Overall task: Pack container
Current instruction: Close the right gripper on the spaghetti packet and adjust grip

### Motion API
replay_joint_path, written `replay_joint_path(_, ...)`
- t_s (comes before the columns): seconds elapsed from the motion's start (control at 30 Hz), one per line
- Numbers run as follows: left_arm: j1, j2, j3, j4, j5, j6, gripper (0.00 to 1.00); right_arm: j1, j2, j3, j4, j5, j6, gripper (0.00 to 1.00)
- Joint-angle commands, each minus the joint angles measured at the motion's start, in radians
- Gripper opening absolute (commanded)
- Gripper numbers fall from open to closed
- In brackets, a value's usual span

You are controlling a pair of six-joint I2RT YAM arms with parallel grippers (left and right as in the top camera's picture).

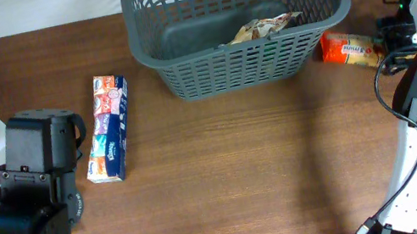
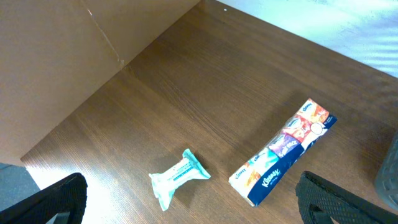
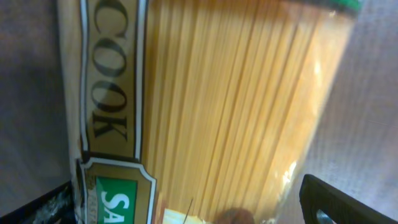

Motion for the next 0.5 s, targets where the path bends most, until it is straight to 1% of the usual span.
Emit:
replay_joint_path(0.0,0.004,0.000,0.008,0.000,-0.003,-0.013,0.99,-0.006,0.035,-0.019,-0.040,0.071,0.032,0.99)
replay_joint_path(0.47,0.004,0.000,0.008,0.000,-0.003,-0.013,0.99,-0.003,0.034,-0.019,-0.084,0.072,0.017,0.99)
